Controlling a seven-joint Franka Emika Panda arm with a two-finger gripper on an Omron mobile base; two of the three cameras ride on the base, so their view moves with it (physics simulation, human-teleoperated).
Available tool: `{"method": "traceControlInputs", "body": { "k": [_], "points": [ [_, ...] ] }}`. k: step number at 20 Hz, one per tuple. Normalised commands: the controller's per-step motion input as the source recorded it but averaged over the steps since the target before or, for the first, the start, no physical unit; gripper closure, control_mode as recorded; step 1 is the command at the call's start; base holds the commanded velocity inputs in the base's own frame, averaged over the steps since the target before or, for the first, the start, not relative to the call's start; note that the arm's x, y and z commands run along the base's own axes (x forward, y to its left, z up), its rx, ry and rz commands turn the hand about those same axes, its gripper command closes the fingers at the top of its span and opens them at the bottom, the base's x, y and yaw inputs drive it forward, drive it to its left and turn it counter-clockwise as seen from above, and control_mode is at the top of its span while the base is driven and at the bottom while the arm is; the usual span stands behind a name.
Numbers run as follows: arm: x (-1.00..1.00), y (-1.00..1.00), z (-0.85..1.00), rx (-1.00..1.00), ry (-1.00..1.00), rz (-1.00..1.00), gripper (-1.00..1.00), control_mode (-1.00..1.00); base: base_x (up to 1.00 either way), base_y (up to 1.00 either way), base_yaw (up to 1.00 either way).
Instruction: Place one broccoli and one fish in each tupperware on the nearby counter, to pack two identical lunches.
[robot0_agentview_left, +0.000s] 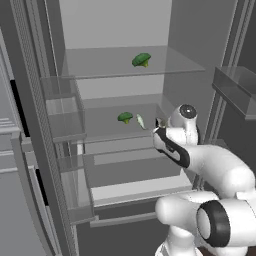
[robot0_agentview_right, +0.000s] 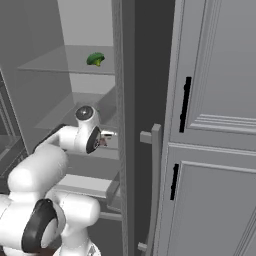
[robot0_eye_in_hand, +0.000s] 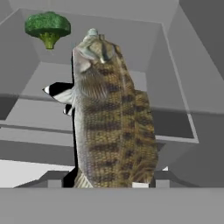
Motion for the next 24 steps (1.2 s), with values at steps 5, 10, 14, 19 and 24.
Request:
{"method": "traceControlInputs", "body": {
  "k": [5, 10, 14, 19, 24],
  "points": [
    [-0.80, 0.24, 0.77, 0.00, 0.00, 0.14, 1.00, -1.00, 0.00, 0.00, 0.00],
    [-0.73, 0.09, 0.78, 0.00, 0.00, 0.07, 1.00, -1.00, 0.00, 0.00, 0.00],
    [-0.96, 0.08, 0.44, -0.02, -0.02, -0.01, 1.00, -1.00, 0.00, 0.00, 0.00],
    [-1.00, 0.00, 0.33, -0.01, -0.18, -0.02, 1.00, -1.00, 0.00, 0.00, 0.00],
    [-1.00, 0.01, 0.03, -0.03, -0.29, 0.00, 1.00, -1.00, 0.00, 0.00, 0.00]
  ]
}}
